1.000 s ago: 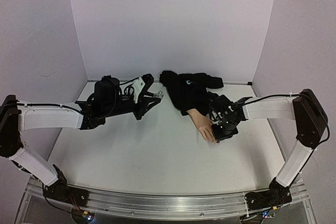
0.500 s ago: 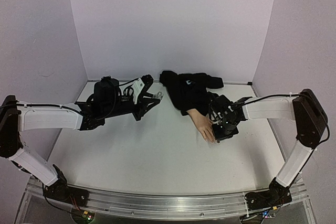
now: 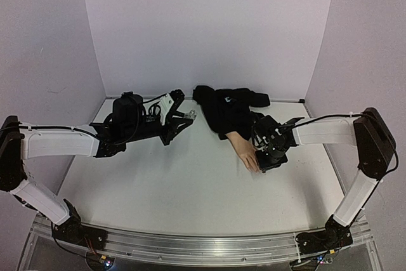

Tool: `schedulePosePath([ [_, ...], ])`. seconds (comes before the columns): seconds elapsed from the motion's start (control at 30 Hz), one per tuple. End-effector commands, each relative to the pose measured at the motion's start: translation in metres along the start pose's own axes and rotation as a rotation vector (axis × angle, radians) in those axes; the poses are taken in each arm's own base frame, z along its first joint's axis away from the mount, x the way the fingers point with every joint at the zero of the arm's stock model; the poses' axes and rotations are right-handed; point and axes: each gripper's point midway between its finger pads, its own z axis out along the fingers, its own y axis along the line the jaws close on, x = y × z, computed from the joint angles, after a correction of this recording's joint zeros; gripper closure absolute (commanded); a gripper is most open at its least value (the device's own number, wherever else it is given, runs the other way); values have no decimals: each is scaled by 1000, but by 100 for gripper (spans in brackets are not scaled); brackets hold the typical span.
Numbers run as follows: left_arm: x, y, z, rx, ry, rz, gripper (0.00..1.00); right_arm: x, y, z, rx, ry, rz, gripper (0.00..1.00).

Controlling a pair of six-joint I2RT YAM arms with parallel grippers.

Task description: Paint the nails

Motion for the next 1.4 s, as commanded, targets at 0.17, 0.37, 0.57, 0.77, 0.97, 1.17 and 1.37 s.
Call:
schedulePosePath([
  [0.17, -23, 6, -8, -21, -69, 29, 100, 0, -9, -4, 48, -18, 39, 100],
  [0.37, -25, 5, -8, -20, -72, 29, 100, 2, -5, -2, 29, -5, 34, 100],
  [0.57, -24, 5, -9, -19, -72, 29, 100, 7, -2, -3, 5, 2, 33, 100],
  [0.77, -24, 6, -9, -20, -72, 29, 100, 6, -2, -4, 5, -4, 32, 100],
  [0.97, -24, 6, -9, -20, -71, 28, 100, -6, -2, -16, 12, -62, 13, 100],
  [1.17, -22, 5, -8, -19, -70, 22, 100, -17, -13, -36, 53, -139, 7, 100],
  [1.37, -23, 6, -9, -21, -72, 24, 100, -10, -6, -28, 18, -99, 6, 100],
])
